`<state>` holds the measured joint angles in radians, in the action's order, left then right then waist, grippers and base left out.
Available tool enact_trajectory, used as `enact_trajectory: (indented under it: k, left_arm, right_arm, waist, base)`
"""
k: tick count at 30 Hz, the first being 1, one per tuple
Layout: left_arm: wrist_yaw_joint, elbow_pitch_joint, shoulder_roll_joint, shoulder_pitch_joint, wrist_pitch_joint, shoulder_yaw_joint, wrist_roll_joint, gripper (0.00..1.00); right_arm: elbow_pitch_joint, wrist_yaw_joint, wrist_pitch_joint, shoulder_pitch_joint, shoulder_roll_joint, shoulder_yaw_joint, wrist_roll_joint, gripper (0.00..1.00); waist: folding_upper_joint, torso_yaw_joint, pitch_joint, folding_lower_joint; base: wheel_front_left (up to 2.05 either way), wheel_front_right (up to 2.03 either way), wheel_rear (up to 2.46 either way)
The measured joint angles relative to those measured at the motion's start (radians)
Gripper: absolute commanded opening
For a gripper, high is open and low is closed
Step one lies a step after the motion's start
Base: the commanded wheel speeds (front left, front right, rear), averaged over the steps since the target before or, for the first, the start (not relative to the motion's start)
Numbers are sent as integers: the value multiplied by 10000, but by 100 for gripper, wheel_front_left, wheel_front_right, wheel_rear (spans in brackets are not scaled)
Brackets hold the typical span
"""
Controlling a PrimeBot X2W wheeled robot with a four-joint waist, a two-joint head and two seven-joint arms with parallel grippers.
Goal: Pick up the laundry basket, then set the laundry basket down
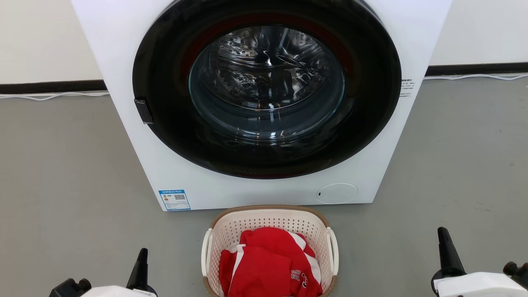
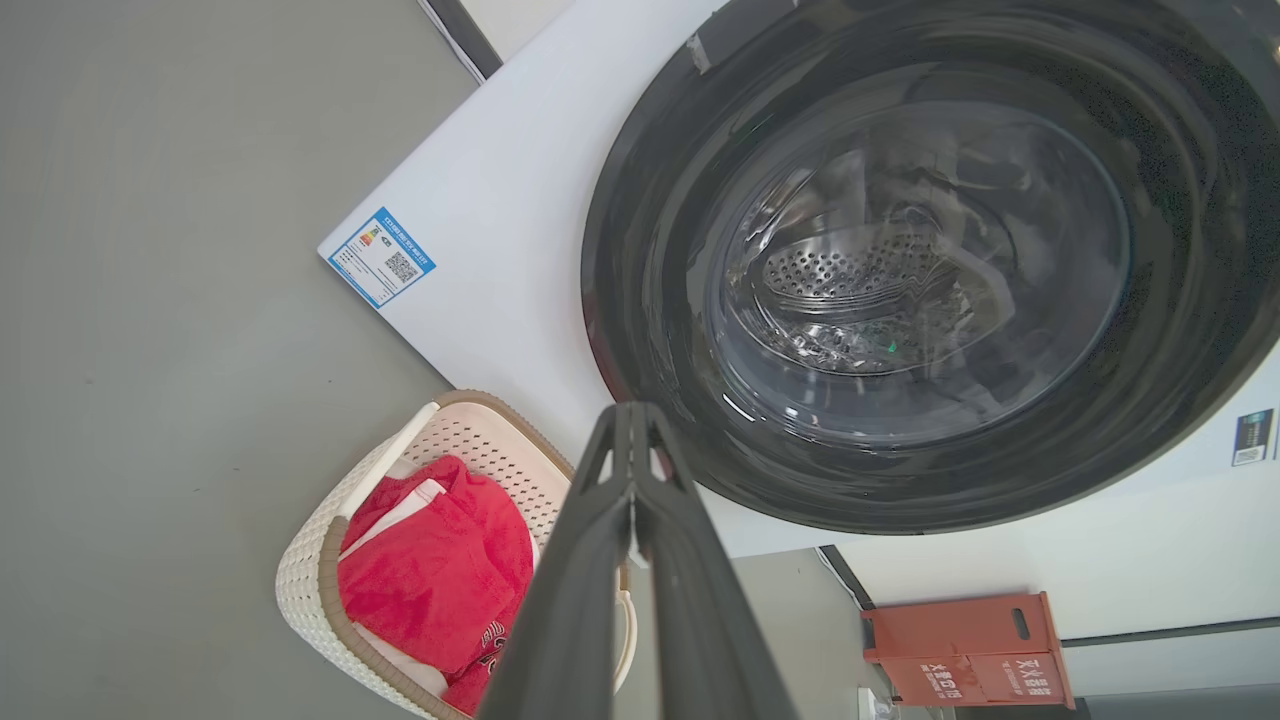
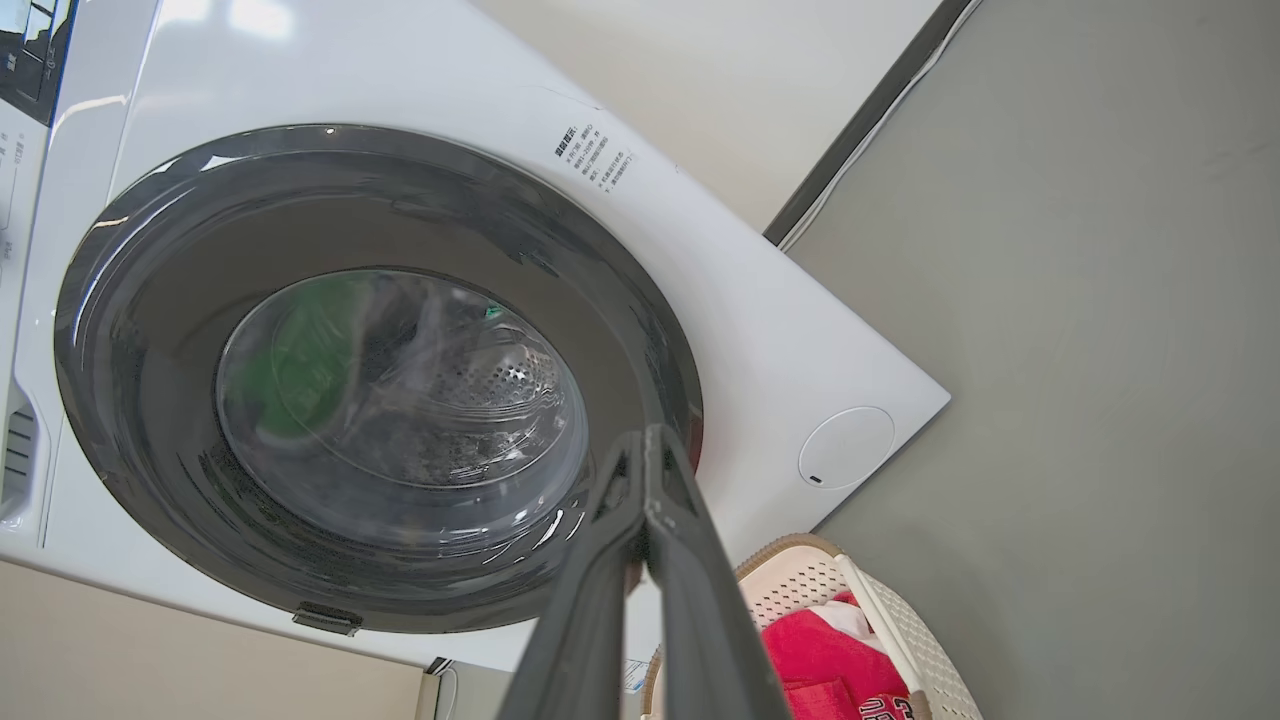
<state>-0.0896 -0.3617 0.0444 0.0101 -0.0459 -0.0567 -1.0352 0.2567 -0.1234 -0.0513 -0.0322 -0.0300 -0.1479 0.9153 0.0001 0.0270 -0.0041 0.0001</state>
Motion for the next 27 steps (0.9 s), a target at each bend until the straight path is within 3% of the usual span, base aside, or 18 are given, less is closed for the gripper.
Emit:
enact_trajectory:
  k: [27]
  left_arm:
    - [-174, 385, -23, -267, 731, -102, -2713, 0]
  right_arm:
    - [73, 0, 717, 407, -19, 38, 3248, 0]
  waist:
    - [0, -130, 35, 0]
  base:
    - [0, 0, 0]
